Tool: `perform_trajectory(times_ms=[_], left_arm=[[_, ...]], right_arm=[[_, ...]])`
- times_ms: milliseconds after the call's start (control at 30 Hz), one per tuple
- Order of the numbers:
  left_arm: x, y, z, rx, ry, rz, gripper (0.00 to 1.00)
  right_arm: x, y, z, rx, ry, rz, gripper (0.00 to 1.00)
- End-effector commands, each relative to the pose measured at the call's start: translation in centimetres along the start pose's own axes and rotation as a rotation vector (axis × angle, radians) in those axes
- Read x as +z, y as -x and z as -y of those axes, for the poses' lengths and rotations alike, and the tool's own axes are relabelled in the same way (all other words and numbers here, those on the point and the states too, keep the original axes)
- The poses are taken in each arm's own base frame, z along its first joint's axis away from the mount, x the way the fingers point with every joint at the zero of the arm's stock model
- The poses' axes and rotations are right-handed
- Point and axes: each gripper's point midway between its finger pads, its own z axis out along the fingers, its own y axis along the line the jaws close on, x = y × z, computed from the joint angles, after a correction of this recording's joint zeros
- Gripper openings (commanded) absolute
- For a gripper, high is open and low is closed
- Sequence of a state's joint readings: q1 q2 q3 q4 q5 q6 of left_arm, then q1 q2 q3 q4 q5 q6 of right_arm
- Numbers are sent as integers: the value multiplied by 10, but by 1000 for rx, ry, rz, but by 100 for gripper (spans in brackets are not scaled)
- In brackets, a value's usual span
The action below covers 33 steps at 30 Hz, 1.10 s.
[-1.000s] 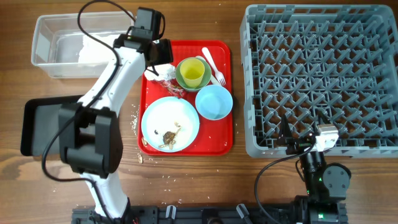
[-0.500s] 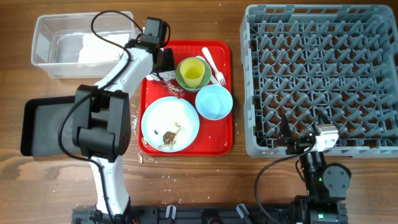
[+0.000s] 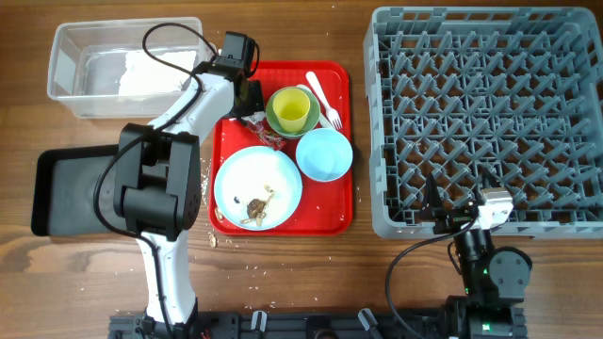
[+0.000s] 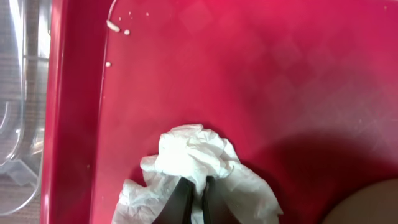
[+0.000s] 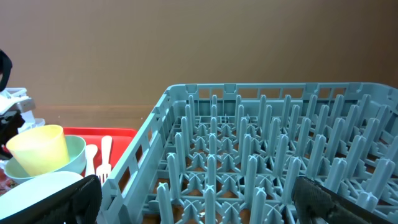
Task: Sort waste into correct bins and load items into the dishwasher rack
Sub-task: 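Lift the wrapper with the left gripper and drop it into the clear bin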
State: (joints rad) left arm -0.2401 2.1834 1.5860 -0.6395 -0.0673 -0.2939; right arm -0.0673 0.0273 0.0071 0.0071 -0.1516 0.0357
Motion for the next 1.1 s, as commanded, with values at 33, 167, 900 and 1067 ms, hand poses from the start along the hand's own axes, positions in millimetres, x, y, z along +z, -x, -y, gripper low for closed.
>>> perform_trajectory(times_ms=[33,167,900,1067], left_arm=[[-67,40,10,-14,-49,162,4],[-127,67,-4,-43,-13,314,4],[-134,112,-126,-414,-10,410,100],[-122,68,-78,-361,-189,178,100]], right_arm=[[0,1,3,-10,-14,4,100],[0,1,3,-10,-14,4,100],[0,0,3,-10,-14,3,100],[0,1,3,-10,-14,4,100]])
